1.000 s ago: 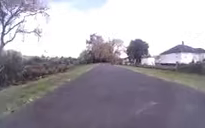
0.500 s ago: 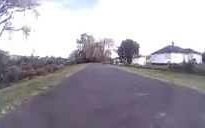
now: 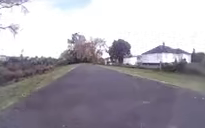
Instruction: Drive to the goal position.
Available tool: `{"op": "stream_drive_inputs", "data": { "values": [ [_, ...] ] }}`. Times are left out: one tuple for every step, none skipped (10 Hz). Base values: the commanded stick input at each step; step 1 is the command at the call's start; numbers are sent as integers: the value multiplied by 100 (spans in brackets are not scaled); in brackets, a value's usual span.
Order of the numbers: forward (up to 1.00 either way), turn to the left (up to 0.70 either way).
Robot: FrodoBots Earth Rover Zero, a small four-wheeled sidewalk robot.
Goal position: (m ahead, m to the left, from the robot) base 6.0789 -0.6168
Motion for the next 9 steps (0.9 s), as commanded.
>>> {"op": "stream_drive_inputs", "data": {
  "values": [
    [85, 0],
    [85, 0],
    [85, 0],
    [85, 0],
    [85, 0],
    [85, 0],
    [85, 0],
    [85, 0],
    [85, 0]
  ]
}}
